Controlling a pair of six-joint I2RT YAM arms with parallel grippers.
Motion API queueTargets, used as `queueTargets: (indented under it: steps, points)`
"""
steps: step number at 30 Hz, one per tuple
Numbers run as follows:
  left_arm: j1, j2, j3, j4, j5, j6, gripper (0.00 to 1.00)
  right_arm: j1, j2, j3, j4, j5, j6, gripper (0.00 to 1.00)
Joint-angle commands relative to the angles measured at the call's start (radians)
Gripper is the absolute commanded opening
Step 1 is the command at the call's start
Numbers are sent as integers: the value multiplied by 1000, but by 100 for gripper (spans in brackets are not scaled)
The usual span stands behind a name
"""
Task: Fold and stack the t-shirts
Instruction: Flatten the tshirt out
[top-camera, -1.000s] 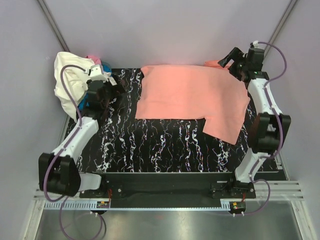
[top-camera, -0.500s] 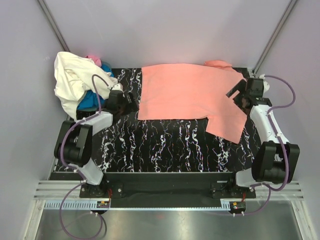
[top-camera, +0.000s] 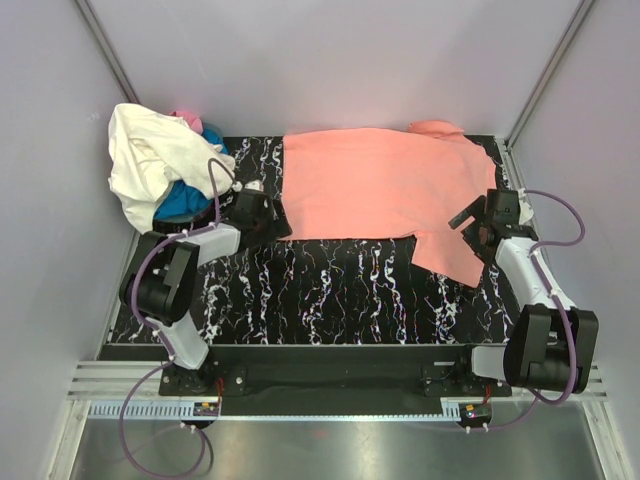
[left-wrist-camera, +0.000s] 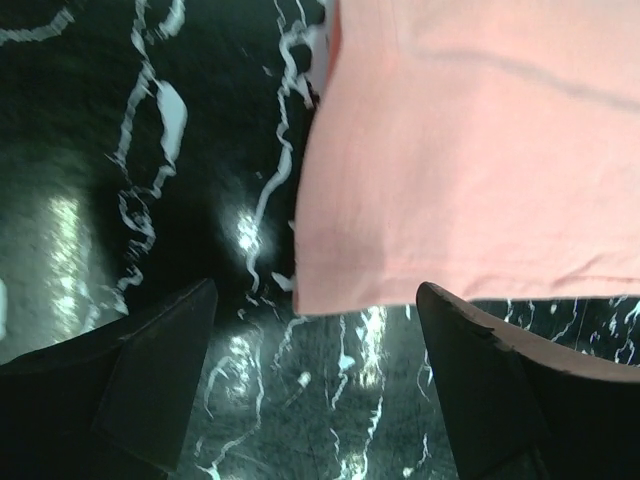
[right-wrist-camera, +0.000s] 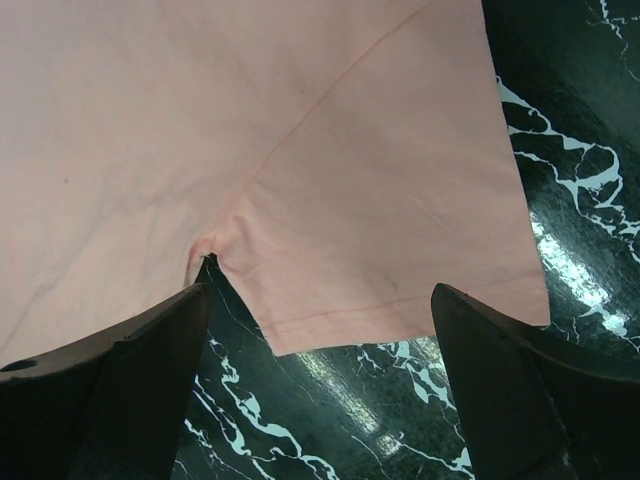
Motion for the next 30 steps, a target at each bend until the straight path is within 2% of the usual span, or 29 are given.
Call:
queueTargets:
  steps: [1,9,12,13,15,16,23,30]
  points:
    - [-34,11,35,-47,-58,-24,85,1,-35,-27,21,22,34,100]
    - [-37,104,78,-19,-34,-36,58,1,-75,-92,33,66,70,100]
    - [-37,121,80,-15,-34,-32,39,-4,-72,-113,38,74,85,100]
    - [-37,120,75,13,-27,-32,22,-16,-67,-118,36,76,93,100]
    - [-37,105,58,30,-21,-36,5,-33,-52,-130,41,54,99,100]
    - [-37,97,54,28,-29,-36,0,-41,-46,-136,45,34,106,100]
    - [-20,12,17,16,-64,-35,0,-76,-73,-243,62,22,163,99]
    - [-8,9,8,27,-43,-29,0,-74,-65,-325,139,-68,192,86]
